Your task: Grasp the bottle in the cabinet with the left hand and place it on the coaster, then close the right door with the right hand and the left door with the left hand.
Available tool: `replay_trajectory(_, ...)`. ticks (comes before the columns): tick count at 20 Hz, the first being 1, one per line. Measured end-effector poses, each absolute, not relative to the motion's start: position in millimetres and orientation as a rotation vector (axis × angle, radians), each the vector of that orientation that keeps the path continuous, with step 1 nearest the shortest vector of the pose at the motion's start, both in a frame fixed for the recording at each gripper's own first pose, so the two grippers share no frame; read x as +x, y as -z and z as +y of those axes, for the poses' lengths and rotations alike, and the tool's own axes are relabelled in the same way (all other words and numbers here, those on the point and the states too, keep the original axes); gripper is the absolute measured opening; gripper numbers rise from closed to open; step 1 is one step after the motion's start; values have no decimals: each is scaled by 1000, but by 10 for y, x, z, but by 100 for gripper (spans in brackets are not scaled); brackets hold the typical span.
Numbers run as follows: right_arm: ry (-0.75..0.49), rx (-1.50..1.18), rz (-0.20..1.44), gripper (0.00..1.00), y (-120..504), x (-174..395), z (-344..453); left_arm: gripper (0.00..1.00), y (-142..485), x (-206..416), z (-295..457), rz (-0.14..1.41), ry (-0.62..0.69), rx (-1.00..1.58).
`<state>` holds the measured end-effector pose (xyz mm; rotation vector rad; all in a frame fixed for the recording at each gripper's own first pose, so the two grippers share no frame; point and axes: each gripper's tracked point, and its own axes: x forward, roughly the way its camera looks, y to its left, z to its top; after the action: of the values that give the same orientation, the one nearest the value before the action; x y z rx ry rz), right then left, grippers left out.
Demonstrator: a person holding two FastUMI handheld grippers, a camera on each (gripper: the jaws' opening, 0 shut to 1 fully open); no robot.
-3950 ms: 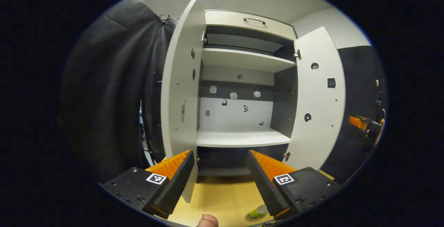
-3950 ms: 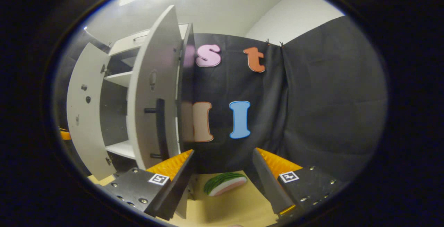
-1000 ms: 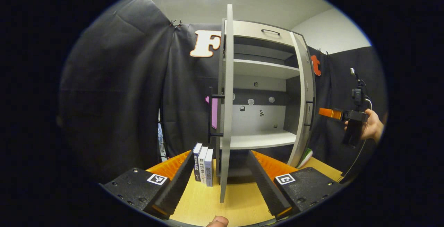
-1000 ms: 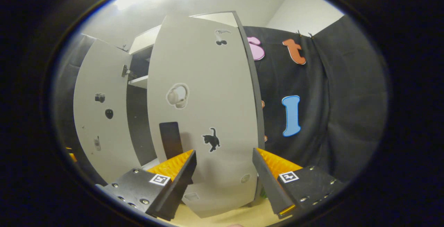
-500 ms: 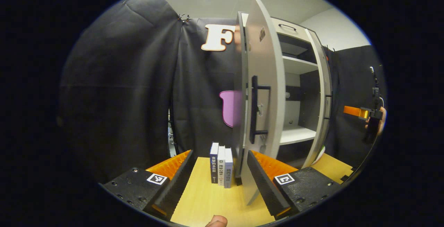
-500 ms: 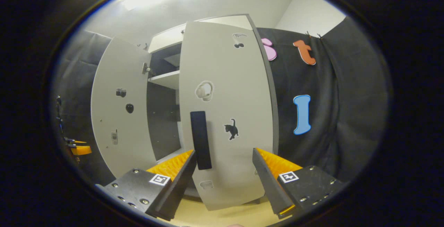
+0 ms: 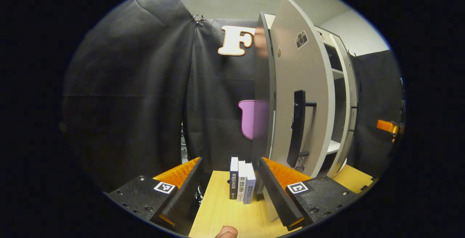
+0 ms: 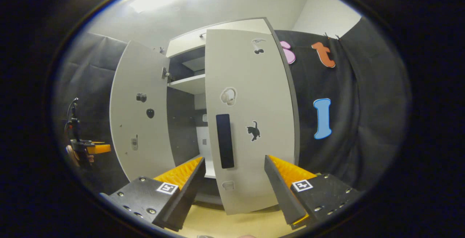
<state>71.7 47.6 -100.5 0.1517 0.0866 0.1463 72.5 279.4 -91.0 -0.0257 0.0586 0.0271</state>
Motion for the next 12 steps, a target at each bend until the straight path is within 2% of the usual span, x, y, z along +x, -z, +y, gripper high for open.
replay_trajectory(1, -142, 149, 86, 98, 1014, 718, 440, 93, 812, 759, 2785, 47, -29, -17)
replay_trajectory(3, -136, 149, 88, 98, 1033, 704, 379, 96, 638, 804, 2631, 23, -1, -5)
replay_trajectory(5, -145, 157, 84, 98, 1004, 665, 358, 93, 541, 886, 2360, 4, 55, 0)
replay_trajectory(6, -151, 159, 79, 94, 984, 648, 351, 96, 557, 924, 2241, 13, 68, 6)
replay_trajectory(7, -155, 159, 71, 98, 961, 630, 328, 96, 579, 942, 2269, 3, 27, 39)
replay_trajectory(8, -154, 153, 66, 98, 947, 601, 302, 89, 540, 961, 2300, 9, 11, 56)
replay_trajectory(9, -150, 144, 58, 94, 936, 582, 281, 91, 541, 986, 2286, 7, 12, 39)
replay_trajectory(10, -154, 140, 50, 98, 926, 547, 281, 90, 576, 978, 2217, 25, 17, -7)
replay_trajectory(11, -164, 142, 48, 98, 939, 519, 297, 90, 607, 954, 2172, 50, 16, -48)
replay_trajectory(12, -170, 142, 46, 94, 942, 501, 302, 90, 592, 940, 2183, 64, 2, -49)
